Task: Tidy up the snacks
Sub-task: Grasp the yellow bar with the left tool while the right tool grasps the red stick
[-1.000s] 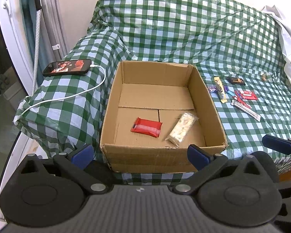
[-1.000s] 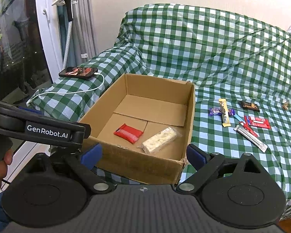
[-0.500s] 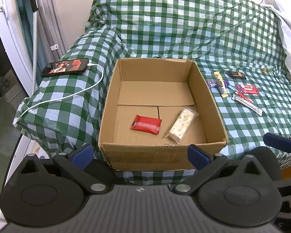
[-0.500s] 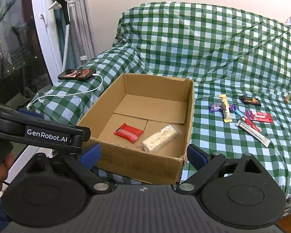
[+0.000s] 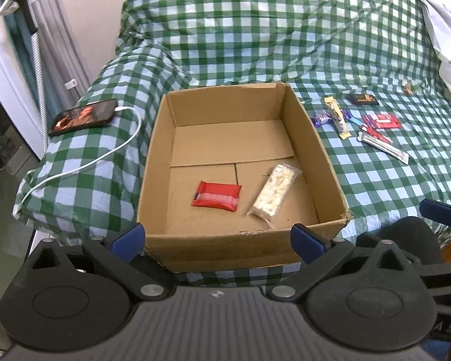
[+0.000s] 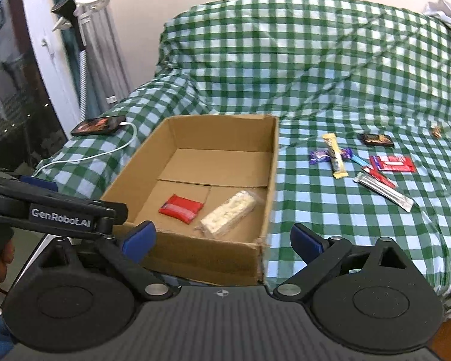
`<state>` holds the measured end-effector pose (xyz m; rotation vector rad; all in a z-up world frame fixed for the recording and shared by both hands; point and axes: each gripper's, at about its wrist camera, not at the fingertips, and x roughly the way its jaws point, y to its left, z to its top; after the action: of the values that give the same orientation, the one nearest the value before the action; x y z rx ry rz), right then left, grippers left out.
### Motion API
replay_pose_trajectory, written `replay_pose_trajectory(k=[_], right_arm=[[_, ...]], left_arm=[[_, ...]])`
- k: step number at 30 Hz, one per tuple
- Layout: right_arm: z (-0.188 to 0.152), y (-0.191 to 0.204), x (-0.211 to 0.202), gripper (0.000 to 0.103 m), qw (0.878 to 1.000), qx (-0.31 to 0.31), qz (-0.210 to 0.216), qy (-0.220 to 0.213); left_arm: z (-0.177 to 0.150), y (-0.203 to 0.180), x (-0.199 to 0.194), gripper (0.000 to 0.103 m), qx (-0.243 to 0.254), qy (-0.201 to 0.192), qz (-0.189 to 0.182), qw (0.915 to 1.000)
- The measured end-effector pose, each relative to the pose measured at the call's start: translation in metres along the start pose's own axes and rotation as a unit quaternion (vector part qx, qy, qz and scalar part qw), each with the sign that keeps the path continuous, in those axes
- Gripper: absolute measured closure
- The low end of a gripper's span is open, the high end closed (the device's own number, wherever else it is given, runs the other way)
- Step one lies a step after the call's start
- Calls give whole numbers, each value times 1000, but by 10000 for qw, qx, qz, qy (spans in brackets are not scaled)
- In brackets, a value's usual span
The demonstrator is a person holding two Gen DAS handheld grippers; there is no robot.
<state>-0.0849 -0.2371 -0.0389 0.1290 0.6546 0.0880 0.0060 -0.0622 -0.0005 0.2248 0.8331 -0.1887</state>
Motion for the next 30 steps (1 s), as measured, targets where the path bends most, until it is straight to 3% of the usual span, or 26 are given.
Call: replay_pose_trajectory(k=[8,16,23,30], right_arm=[[-1,-62,7,6,9969,639,-462,-12],[14,-146,15,6,9882,966,-1183,-81],[49,-239,57,5,9848,360,-1701,-37],[85,-345,173,4,9797,-832,-1739,550]], left_arm=[[30,-40,23,0,233,285,-370,9986],[91,-93,63,0,327,421,-770,9956],[161,-158,138,0,430,698,-908,9925],[213,-231,257,0,338,1302,-905,9868]])
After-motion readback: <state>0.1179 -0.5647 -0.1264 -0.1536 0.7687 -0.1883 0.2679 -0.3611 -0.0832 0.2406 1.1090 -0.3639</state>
